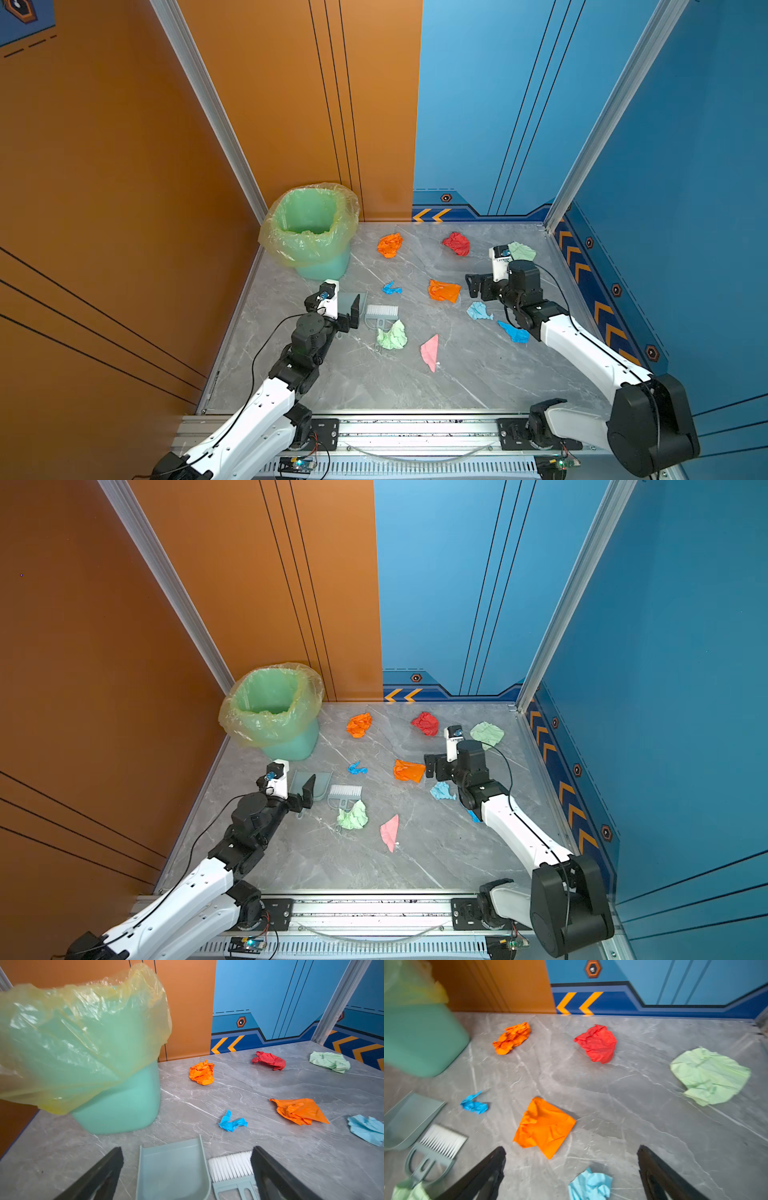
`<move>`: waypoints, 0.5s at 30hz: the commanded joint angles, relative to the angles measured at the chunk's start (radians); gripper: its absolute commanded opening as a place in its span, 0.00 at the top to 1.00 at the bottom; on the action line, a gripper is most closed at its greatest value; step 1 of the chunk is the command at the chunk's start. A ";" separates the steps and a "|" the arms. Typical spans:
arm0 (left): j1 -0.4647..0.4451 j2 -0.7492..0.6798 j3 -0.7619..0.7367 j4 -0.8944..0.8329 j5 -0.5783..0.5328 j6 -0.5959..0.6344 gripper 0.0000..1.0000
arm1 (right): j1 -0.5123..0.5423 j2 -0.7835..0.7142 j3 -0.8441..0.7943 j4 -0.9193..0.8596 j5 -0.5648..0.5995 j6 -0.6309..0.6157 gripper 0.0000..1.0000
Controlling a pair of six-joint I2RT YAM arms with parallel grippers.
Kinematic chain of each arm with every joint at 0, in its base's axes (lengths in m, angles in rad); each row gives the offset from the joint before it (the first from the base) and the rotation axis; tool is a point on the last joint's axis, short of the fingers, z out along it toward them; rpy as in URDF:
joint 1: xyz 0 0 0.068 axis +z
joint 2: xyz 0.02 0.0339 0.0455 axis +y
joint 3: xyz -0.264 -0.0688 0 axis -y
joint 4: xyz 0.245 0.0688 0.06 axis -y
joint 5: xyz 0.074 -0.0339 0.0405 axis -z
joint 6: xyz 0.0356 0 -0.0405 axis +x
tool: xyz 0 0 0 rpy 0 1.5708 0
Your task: Sweep away the paper scraps from the table
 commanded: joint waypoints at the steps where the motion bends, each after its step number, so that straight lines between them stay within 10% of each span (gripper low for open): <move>1: -0.034 -0.013 -0.015 -0.067 -0.045 -0.100 0.02 | 0.083 -0.035 0.008 -0.032 -0.009 -0.064 0.00; 15: -0.055 -0.011 0.039 -0.344 -0.098 -0.337 0.02 | 0.464 0.075 -0.133 0.300 0.255 -0.109 0.00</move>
